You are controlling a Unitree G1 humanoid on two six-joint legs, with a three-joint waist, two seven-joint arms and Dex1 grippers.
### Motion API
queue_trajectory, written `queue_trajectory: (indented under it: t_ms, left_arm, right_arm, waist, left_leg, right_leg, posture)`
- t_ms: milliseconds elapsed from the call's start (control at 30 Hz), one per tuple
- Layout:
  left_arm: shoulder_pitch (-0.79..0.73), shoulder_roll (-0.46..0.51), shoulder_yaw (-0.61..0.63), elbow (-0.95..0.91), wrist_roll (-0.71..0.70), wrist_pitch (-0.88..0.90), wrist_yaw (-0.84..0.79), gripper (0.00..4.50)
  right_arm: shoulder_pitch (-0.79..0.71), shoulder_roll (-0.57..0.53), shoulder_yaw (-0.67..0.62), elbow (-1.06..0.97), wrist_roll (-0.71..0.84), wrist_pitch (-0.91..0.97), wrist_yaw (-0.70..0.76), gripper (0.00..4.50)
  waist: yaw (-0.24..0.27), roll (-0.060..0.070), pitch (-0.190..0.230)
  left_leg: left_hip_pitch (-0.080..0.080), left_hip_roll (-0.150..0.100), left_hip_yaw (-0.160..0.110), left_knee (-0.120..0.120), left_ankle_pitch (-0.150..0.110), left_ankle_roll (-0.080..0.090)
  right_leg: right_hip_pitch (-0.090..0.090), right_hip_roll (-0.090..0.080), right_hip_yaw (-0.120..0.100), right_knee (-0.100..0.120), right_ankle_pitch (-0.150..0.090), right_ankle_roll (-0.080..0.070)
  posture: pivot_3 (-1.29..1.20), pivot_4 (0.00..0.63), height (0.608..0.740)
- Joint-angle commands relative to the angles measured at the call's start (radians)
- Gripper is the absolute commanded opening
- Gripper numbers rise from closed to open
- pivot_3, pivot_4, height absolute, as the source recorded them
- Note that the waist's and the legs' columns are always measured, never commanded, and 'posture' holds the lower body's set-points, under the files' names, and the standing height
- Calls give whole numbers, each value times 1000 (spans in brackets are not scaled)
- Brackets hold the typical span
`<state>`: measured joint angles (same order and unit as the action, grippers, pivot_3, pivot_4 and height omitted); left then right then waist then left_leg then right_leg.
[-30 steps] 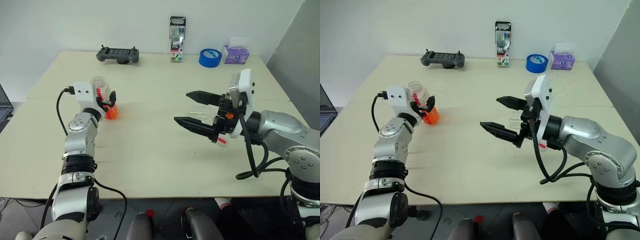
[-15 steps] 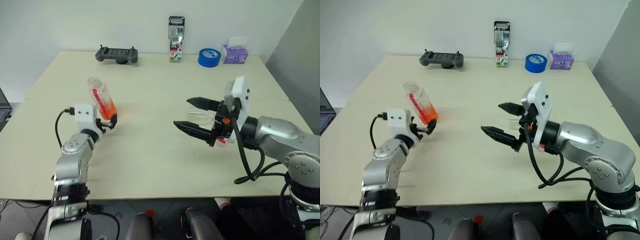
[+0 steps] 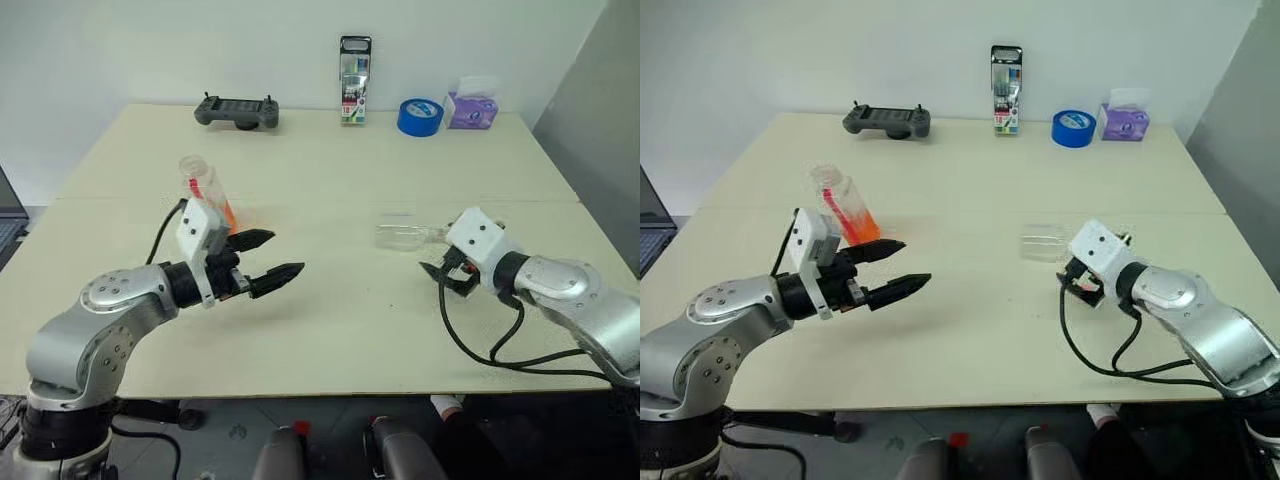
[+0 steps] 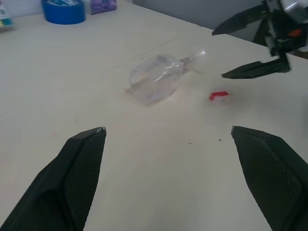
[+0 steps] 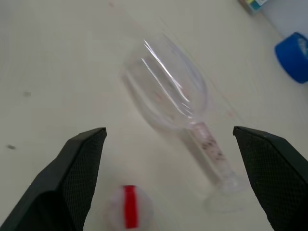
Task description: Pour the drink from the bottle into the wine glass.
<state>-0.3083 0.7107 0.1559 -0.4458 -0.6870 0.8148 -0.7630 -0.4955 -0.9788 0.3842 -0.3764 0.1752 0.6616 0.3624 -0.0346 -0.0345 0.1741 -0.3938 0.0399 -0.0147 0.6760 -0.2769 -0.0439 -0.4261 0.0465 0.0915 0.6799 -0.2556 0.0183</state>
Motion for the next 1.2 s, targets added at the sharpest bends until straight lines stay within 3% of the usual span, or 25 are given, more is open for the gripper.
queue_trajectory:
  t_ms: [33,233,500,633,933,967,1100,1200]
  left_arm:
    - [-44,-13,-41,19,12,-40,-24,4453]
    - [-50,-11,-59,21,26,-63,-29,4453]
    - [7,-15,-32,-41,5,-51,8,4453]
    - [18,-15,-25,-50,0,-51,18,4500]
    - [27,-13,-20,-51,-6,-56,11,4500]
    - [29,-12,-19,-52,-8,-56,7,4500]
    - [48,-2,-2,-54,-15,-56,-1,4500]
    - [78,-11,46,-68,-35,-48,34,4500]
  right_arm:
    - [-90,25,78,168,-213,-140,37,4500]
    - [-199,109,159,458,-438,-314,98,4500]
    - [-284,221,174,731,-596,-448,145,4500]
    - [-292,248,151,774,-621,-484,161,3562]
    - [-307,265,122,827,-682,-542,171,307]
    - [-313,265,118,835,-692,-551,165,138]
    - [-364,296,87,871,-692,-597,126,154]
    - [-447,483,-55,935,-515,-562,79,154]
  waist:
    - [-4,0,0]
    - [-5,0,0]
    - [-2,0,0]
    - [0,0,0]
    - [0,0,0]
    - [0,0,0]
    - [0,0,0]
    - [-12,1,1]
  left_leg:
    - [0,1,0,0,0,0]
    - [0,3,0,-1,0,0]
    - [-1,2,0,0,0,0]
    - [0,3,0,0,0,0]
    - [0,2,0,0,0,0]
    - [0,2,0,0,0,0]
    - [0,2,0,0,0,0]
    - [0,2,0,0,0,0]
  right_leg:
    - [0,1,1,0,0,0]
    - [-1,2,3,0,1,-2]
    - [-1,1,3,1,3,-5]
    - [-1,1,3,1,3,-5]
    - [-1,1,3,1,3,-5]
    - [-1,1,3,1,3,-5]
    - [-1,1,3,1,3,-5]
    - [-1,1,4,1,3,-6]
  posture:
    - [0,150,740]
    - [0,150,740]
    - [0,150,740]
    - [0,150,740]
    - [0,150,740]
    - [0,150,740]
    - [0,150,740]
    - [0,150,740]
